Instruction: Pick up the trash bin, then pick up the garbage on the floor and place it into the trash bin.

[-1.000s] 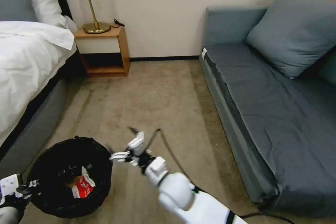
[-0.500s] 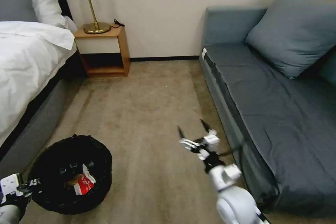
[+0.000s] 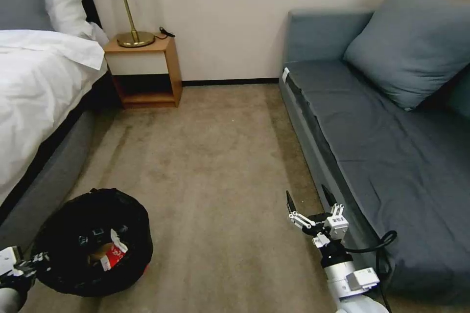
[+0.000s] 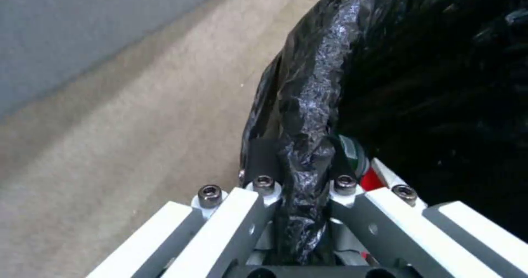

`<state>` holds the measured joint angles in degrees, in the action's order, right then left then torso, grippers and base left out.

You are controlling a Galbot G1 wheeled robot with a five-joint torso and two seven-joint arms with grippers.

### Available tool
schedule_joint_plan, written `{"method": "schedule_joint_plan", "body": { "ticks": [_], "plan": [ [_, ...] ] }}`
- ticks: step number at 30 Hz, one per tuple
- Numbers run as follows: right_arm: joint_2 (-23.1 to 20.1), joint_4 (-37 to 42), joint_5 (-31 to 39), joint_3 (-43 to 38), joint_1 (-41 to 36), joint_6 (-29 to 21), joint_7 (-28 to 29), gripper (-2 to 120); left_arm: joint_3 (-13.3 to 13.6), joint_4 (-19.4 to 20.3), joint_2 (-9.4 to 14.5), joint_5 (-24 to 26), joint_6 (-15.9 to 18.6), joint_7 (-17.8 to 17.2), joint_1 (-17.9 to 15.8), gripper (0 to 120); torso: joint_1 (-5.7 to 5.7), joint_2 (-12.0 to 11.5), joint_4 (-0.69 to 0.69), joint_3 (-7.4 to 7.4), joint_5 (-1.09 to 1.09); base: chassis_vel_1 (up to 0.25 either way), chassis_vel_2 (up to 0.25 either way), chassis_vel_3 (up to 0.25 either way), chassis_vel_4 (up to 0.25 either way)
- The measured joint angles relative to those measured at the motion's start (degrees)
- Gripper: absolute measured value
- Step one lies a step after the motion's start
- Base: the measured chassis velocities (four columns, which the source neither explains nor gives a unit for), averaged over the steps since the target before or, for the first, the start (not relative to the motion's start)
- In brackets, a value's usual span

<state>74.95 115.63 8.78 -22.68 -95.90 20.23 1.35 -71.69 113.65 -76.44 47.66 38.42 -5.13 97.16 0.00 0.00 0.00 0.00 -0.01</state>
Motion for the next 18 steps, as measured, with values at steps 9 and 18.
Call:
{"method": "schedule_joint_plan", "body": {
  "ticks": [9,18],
  "plan": [
    [0.0,-0.1,0.0,0.3,0.3,-0.2,0.0,100,1.6,-7.3,1.0,2.2,-0.7,-0.7,-3.3,4,0.00,0.0,0.00,0.00,0.00,0.000,0.000,0.000,0.000],
    [0.0,-0.1,0.0,0.4,0.4,-0.3,0.0,100,2.3,-7.7,0.4,1.8,-1.4,-1.3,-3.6,22,0.00,0.0,-0.01,0.00,-0.04,0.000,0.000,0.000,0.000]
  ]
}}
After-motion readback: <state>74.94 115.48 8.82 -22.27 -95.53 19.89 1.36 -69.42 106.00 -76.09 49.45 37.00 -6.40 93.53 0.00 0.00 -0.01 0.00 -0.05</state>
